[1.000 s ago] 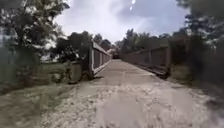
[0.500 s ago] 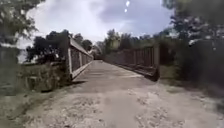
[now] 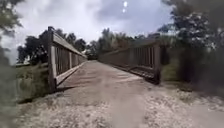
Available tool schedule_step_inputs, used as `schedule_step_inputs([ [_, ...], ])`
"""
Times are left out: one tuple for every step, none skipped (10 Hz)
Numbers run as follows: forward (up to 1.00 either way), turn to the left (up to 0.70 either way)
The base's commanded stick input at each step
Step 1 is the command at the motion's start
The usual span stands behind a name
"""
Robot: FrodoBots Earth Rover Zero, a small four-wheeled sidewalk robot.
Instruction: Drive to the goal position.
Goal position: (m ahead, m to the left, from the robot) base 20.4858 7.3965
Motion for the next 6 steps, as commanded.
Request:
schedule_step_inputs([
  [0.77, 0.0],
  [0.78, 0.0],
  [0.78, 0.0],
  [0.83, 0.0],
  [0.85, 0.0],
  [0.85, 0.0],
])
